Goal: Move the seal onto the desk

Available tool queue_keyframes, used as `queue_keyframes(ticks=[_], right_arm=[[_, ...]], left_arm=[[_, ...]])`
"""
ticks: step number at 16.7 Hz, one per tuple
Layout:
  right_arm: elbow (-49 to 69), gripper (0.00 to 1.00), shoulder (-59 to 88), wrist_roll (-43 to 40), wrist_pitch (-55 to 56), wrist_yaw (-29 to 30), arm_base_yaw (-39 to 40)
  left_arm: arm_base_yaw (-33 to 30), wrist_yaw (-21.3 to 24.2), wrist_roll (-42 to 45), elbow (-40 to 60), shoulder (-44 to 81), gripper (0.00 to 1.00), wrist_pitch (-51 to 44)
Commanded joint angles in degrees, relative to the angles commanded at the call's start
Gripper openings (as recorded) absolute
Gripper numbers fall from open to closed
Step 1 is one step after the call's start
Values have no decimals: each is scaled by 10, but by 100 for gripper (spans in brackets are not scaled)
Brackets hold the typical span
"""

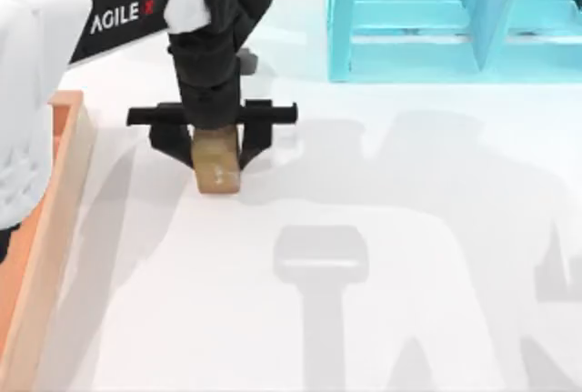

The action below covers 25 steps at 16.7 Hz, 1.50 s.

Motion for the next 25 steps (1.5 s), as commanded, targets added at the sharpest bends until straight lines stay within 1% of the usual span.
queue_keyframes(ticks=[10, 11, 20, 23, 25], right_arm=[[0, 100, 0, 0, 0, 0, 0], [0, 100, 0, 0, 0, 0, 0], [0, 100, 0, 0, 0, 0, 0], [0, 100, 0, 0, 0, 0, 0], [0, 100, 0, 0, 0, 0, 0]], left_arm=[[0, 0, 0, 0, 0, 98, 0], [0, 0, 0, 0, 0, 100, 0], [1, 0, 0, 1, 0, 100, -1], [1, 0, -3, 40, 13, 100, -37], [1, 0, -4, 97, 28, 100, -89]])
